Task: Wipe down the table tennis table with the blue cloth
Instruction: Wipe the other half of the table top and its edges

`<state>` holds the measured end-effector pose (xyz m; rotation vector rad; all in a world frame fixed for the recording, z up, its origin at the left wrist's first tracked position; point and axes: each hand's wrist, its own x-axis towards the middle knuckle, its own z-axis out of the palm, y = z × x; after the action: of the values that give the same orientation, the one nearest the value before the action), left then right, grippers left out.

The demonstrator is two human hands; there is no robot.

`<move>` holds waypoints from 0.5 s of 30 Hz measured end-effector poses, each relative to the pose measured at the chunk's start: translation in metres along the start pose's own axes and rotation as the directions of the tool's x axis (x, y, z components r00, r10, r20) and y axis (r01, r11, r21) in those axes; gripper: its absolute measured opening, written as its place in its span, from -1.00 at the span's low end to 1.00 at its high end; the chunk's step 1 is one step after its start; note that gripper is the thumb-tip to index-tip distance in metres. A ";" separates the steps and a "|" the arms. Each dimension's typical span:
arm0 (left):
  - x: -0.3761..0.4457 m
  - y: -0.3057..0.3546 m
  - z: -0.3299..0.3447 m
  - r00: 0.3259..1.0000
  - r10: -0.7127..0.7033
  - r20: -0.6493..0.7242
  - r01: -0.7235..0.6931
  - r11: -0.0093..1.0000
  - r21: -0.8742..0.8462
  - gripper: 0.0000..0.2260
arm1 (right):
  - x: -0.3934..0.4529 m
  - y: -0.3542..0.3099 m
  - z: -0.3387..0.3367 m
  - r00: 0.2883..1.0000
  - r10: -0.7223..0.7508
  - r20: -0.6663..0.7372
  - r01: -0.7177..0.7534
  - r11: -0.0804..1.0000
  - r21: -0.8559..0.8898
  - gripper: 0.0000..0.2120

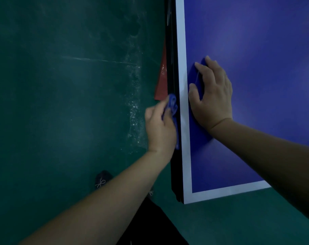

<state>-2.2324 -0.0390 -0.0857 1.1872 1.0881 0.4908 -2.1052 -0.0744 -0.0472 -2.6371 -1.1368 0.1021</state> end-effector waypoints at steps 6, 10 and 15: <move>0.095 0.044 0.028 1.000 -0.013 0.000 0.013 1.000 -0.005 -0.69 | 0.000 0.004 0.001 1.000 -0.003 0.006 0.002 0.999 0.032 -0.52; 0.047 0.028 0.015 0.996 -0.084 0.011 0.083 0.996 0.018 -0.70 | 0.000 0.005 -0.001 1.000 -0.012 0.024 0.011 0.998 0.066 -0.53; 0.048 0.035 0.015 1.000 -0.005 -0.011 0.005 1.000 -0.029 -0.78 | 0.004 0.005 -0.004 1.000 -0.001 0.031 -0.002 0.996 0.088 -0.58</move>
<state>-2.1909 0.0046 -0.0735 1.1572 1.0899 0.5087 -2.0985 -0.0756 -0.0450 -2.5665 -1.1156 0.1898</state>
